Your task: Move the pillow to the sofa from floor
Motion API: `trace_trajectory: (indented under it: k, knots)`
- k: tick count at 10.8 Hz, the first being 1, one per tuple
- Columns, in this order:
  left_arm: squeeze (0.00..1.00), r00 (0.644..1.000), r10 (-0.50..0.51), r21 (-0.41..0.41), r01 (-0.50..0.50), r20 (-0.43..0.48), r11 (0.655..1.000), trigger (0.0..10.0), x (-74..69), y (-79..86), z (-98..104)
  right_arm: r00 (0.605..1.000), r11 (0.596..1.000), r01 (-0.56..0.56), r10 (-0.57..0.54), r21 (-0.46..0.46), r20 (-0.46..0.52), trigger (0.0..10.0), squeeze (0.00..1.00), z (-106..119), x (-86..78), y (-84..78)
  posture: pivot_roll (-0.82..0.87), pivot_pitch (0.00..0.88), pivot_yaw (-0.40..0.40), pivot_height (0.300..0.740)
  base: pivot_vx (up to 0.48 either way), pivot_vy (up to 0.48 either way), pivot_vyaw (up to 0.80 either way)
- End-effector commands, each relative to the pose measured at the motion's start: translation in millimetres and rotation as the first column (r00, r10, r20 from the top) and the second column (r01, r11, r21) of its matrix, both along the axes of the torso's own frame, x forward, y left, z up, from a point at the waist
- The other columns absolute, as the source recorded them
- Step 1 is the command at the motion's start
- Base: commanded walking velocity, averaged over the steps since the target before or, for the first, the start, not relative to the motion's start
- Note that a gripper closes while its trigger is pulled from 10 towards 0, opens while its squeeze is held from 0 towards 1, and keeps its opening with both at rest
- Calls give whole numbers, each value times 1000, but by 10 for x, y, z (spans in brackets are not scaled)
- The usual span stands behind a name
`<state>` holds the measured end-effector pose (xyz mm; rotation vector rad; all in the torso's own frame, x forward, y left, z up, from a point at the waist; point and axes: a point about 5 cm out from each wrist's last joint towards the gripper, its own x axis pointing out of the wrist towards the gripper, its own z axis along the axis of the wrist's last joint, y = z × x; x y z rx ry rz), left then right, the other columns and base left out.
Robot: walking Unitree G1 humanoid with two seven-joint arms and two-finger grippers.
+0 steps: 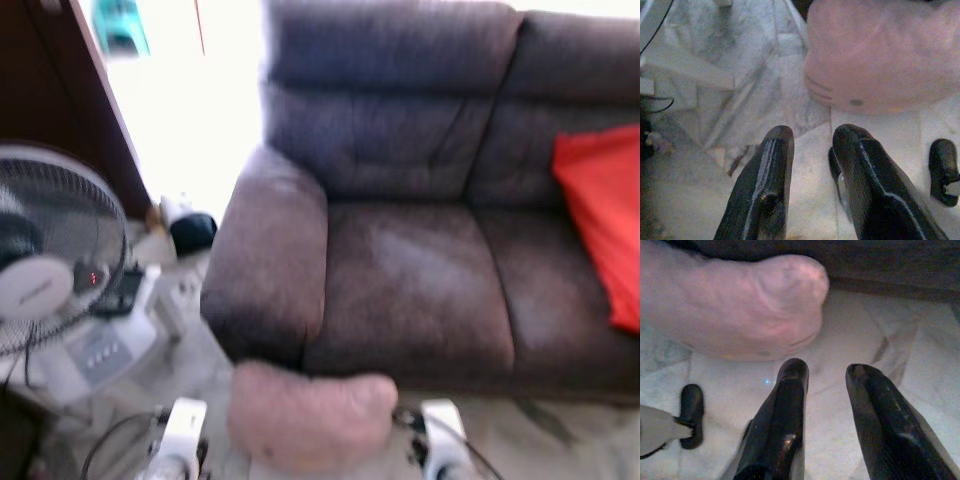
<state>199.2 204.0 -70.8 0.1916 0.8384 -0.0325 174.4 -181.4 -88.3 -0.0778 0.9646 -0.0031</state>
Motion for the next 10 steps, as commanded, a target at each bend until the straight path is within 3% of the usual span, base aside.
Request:
trace_trajectory:
  k: [1,3,10]
  knots:
    - [0,999,-17,-6,16,-34,1000,10000,-89,-41,-56,1000,1000,6,-6,-6,-17,10000,0,-18,-44,-24,91,44,-58,740,0,0,0]
    - [0,999,-17,-8,17,-31,1000,10000,-83,-43,-53,1000,1000,6,-6,-5,-16,10000,0,-18,-44,-26,92,45,-59,740,0,0,0]
    - [0,999,-24,-6,24,-31,1000,10000,-84,-45,-53,1000,1000,6,-6,-5,-17,10000,0,-19,-45,-26,90,41,-59,740,247,0,0]
